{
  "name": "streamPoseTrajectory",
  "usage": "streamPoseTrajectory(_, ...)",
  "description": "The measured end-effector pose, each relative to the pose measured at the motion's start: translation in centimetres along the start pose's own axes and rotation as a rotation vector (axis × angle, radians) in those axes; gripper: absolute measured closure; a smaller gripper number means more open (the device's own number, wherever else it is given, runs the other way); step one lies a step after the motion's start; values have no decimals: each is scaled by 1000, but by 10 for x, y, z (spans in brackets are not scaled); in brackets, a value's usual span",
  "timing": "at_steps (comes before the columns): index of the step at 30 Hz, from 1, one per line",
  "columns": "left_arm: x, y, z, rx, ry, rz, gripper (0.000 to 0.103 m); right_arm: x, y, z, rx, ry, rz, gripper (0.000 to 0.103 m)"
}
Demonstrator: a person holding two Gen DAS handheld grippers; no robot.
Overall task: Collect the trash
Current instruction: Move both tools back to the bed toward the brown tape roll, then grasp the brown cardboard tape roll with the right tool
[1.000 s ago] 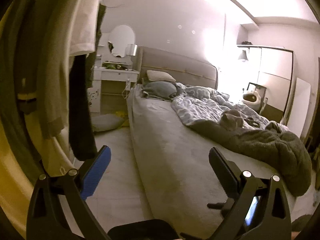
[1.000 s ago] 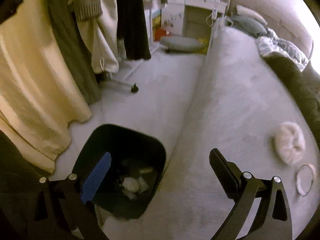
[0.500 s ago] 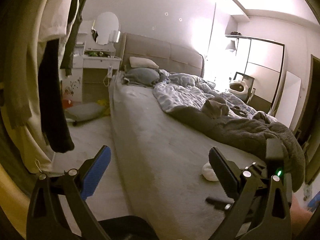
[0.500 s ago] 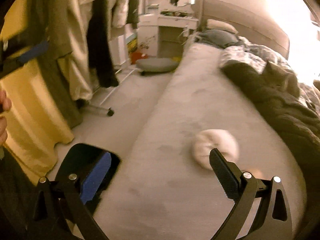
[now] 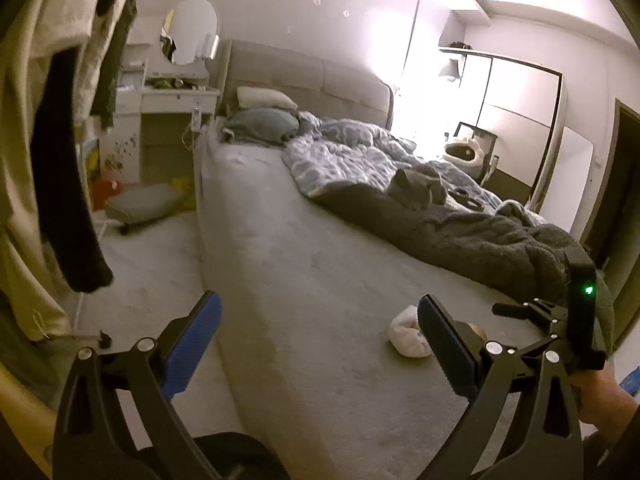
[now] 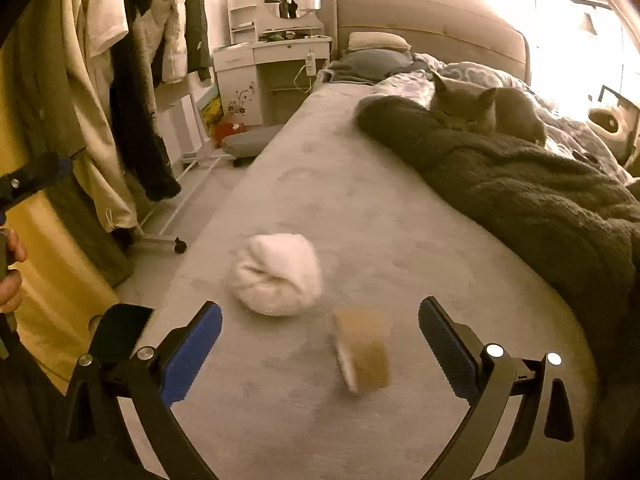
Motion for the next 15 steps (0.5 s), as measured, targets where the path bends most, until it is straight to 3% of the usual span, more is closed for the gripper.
streamPoseTrajectory(3, 19, 0, -8, 38, -3, 28, 3, 3, 6, -10, -4, -23, 1, 6)
streamPoseTrajectory(6, 38, -1, -22, 89, 11, 49, 3, 11, 8, -21, -1, -46, 20, 24)
streamPoseTrajectory(15, 83, 2, -62, 200, 61, 118, 4, 38, 20, -18, -33, -117, 96, 43)
Point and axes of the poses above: each gripper's, at about its wrist camera, not at the fingertips, and x roughly the way its jaws point, z to its left, y to its underside, the point moved 8 cm from there along x, roughly the way its jaws point, and after that the axes turned 15 degrees about z, right-handed, at the moved point
